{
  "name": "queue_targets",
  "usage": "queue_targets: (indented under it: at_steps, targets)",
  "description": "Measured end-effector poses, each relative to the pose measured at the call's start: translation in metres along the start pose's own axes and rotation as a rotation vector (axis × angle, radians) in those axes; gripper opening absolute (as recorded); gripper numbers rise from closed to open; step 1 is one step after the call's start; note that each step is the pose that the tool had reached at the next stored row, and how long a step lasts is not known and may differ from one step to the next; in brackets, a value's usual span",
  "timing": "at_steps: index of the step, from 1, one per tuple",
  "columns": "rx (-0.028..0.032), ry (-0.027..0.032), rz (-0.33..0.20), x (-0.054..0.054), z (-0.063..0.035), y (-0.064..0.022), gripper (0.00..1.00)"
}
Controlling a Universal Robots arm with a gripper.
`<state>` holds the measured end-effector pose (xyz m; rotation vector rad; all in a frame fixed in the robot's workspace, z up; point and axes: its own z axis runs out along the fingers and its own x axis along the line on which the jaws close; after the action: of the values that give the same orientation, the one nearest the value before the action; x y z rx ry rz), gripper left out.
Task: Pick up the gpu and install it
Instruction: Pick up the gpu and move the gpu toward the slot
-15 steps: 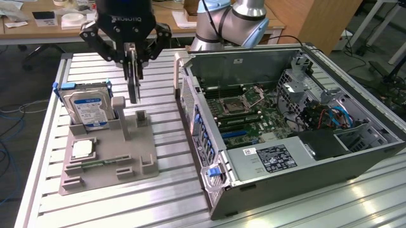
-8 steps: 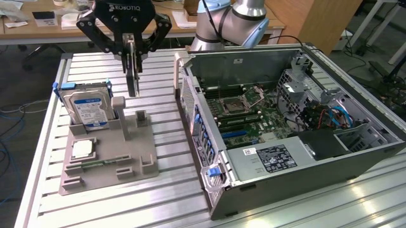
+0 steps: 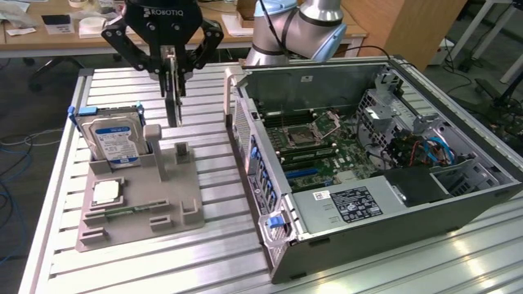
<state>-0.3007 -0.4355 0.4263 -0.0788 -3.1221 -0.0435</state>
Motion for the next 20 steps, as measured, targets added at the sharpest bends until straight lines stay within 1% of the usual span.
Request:
queue_targets:
  at_steps: [3, 5, 14, 20]
  targets:
    - [0.0007, -0.0005, 0.0, -0.002, 0.003, 0.0001, 0.28]
    - [0.0007, -0.0007, 0.0, -0.005, 0.0039, 0.0002, 0.28]
    - [0.0006, -0.0014, 0.0, -0.029, 0.0048, 0.0014, 0.28]
    - [0.0005, -0.0034, 0.0, -0.043, 0.006, 0.002, 0.28]
